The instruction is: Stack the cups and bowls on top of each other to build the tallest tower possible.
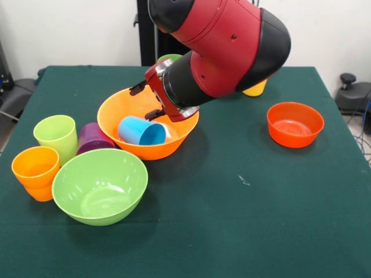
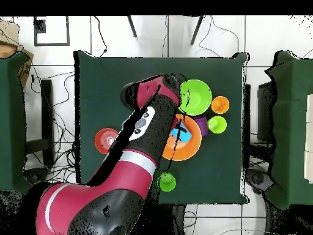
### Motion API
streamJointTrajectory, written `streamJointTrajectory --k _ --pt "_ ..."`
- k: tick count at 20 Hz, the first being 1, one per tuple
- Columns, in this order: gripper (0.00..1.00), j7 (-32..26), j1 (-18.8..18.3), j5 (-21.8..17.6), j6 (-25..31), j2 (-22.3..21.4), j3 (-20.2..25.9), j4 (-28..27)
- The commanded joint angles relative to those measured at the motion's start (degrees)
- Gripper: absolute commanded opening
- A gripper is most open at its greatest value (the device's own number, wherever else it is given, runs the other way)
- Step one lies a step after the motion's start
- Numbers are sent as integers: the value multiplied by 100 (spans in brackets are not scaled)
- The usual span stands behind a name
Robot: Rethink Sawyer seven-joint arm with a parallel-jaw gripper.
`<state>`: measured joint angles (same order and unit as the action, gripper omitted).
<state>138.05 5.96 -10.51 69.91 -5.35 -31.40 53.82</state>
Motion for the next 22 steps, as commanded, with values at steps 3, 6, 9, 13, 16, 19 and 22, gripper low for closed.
streamJointTrajectory --k 3,6,9,13,16,19,22 --pt "100 -396 -92 -147 -437 26 735 260" --pt "100 -217 -161 57 -599 -15 895 387" --pt "100 -36 -310 367 -868 -51 1195 523" --pt "100 -208 -277 243 -662 -85 1146 478" --pt "100 -289 -240 145 -608 -128 1109 509" --pt "100 -219 -288 197 -780 -131 1203 545" --pt "100 -273 -294 142 -731 -143 1198 523"
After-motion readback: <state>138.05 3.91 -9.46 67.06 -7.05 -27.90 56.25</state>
